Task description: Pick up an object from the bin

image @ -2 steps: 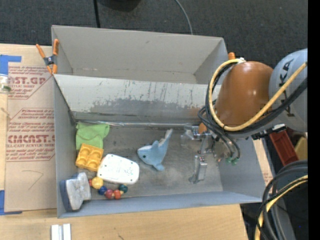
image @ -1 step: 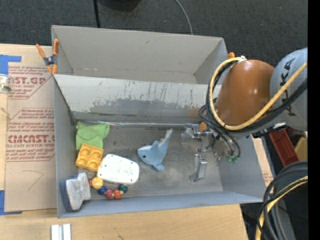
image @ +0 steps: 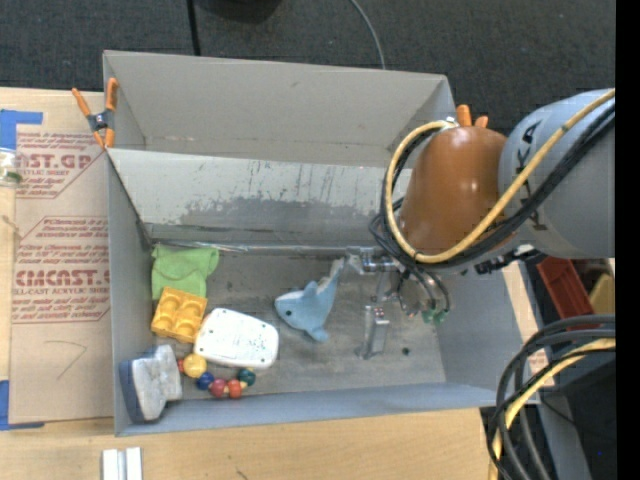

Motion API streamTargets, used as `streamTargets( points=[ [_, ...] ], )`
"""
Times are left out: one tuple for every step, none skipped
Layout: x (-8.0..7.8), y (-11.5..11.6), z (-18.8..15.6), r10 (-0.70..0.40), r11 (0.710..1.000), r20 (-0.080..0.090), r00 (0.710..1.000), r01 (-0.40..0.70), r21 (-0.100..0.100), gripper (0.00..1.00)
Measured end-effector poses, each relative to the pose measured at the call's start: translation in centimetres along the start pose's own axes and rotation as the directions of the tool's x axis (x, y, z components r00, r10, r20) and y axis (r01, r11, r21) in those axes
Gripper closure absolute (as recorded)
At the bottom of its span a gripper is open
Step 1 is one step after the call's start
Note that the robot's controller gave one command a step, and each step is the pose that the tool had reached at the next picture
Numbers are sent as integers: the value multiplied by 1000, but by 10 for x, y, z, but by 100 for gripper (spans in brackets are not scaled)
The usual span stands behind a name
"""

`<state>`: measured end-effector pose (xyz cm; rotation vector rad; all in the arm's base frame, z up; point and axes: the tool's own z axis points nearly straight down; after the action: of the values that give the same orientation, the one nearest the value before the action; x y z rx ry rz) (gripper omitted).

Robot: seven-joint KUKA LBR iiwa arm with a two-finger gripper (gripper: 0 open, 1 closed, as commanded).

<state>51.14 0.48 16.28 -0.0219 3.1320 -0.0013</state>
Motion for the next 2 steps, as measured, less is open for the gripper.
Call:
streamTargets(
  points=[
    [-30, 27, 41, -39, 999, -8, 999, 39, -2, 0],
    [-37, 37, 68, -36, 999, 0, 999, 36, -2, 0]
  ],
)
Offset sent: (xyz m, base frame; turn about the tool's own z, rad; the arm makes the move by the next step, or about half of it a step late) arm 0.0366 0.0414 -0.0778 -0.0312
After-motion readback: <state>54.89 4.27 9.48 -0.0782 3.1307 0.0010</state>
